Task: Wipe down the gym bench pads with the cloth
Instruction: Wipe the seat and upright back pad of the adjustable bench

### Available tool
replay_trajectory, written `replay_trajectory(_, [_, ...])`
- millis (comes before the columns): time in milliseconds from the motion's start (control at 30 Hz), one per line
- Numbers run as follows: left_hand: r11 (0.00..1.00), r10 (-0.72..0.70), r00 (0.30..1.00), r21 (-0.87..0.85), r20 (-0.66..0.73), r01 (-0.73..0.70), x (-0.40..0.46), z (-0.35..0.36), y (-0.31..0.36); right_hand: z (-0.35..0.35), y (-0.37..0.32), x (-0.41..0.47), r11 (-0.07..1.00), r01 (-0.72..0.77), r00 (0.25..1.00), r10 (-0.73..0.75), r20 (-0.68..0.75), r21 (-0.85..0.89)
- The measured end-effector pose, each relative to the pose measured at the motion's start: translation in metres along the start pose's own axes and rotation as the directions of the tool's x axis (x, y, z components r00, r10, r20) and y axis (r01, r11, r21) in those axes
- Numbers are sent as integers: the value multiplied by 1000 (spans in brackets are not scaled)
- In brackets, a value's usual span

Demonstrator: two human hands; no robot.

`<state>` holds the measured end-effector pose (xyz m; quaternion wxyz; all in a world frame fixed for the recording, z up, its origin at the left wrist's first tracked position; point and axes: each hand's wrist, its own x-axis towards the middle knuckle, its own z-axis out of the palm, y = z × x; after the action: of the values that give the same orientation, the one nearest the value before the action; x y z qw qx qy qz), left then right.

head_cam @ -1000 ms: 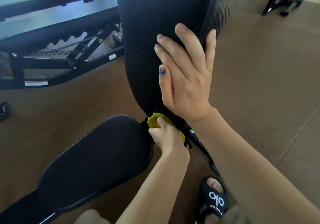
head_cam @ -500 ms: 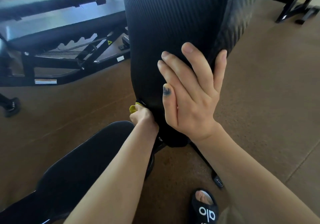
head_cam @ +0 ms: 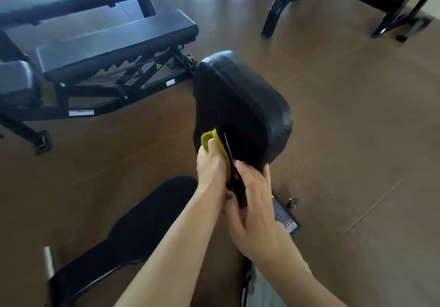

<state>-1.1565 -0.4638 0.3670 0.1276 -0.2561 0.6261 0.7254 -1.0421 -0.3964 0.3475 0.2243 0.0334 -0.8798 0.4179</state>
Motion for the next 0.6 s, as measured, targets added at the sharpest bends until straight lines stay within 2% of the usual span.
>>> replay_trajectory(33, [998,-24,999,60,24,22,-21,-2,12,-14,-22,6,989,-125,992,126,1,78])
replay_trajectory(100, [992,-111,987,71,119,103,-66,-4,42,-46,-69,28,928,-341,938,347,-17,148])
replay_trajectory(200, [970,-223,929,-23,294,240,-120,0,91,-87,-115,73,805,-531,843,534,67,265])
replay_trajectory(267, [940,-285,887,-74,364,333,-159,1,132,-118,-142,97,712,-606,792,585,177,355])
replay_trajectory(333, [939,-286,873,-67,395,337,-184,1,161,-148,-164,114,621,-664,741,619,259,415])
replay_trajectory(433, [939,-321,877,3,358,343,-214,2,194,-189,-188,132,450,-751,644,662,385,483])
replay_trajectory(500, [943,-326,878,53,351,329,-229,8,209,-214,-196,138,355,-774,611,637,470,525])
replay_trajectory(600, [944,-331,857,129,395,305,-246,22,223,-247,-194,144,295,-814,562,619,549,500])
